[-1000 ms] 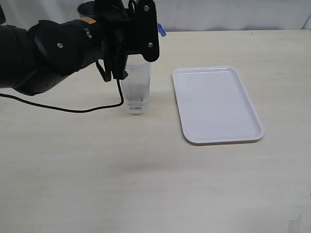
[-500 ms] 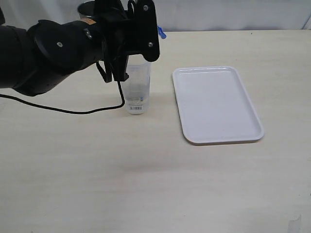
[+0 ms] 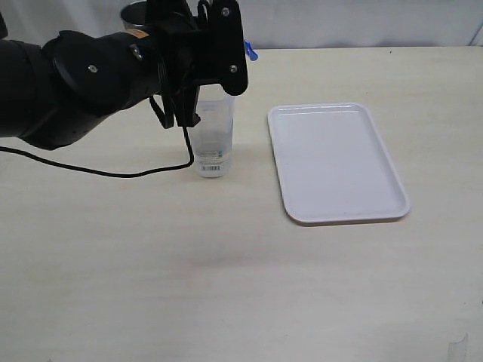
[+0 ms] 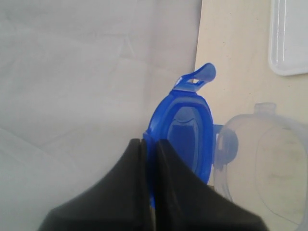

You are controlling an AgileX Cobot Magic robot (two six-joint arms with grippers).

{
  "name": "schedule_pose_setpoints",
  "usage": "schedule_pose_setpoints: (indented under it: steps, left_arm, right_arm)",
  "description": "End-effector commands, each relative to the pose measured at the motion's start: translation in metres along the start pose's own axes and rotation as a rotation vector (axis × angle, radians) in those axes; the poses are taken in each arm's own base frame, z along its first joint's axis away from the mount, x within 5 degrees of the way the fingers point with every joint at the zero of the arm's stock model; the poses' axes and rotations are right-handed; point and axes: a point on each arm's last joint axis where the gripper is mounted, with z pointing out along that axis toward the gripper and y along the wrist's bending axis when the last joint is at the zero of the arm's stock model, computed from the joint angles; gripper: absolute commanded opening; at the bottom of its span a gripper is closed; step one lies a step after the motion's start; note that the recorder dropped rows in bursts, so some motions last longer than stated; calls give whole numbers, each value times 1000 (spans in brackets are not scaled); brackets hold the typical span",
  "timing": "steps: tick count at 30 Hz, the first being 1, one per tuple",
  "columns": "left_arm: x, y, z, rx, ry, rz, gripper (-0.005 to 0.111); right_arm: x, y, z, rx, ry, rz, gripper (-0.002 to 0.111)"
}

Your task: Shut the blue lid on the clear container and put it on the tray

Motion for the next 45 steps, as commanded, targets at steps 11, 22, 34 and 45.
schedule_pose_setpoints:
  steps: [11, 22, 34, 45]
  left_arm:
    - [-2, 8, -6, -20, -9, 11, 0]
    - [1, 2, -8, -4, 3, 6, 0]
    - [-1, -8, -8, 86, -25, -43, 0]
    - [2, -21, -11, 143, -47, 12, 0]
  right_arm:
    - [0, 0, 0, -3, -6, 2, 4]
    - [0, 0, 0, -3, -6, 2, 4]
    - [0, 0, 0, -3, -6, 2, 4]
    - [0, 0, 0, -3, -6, 2, 4]
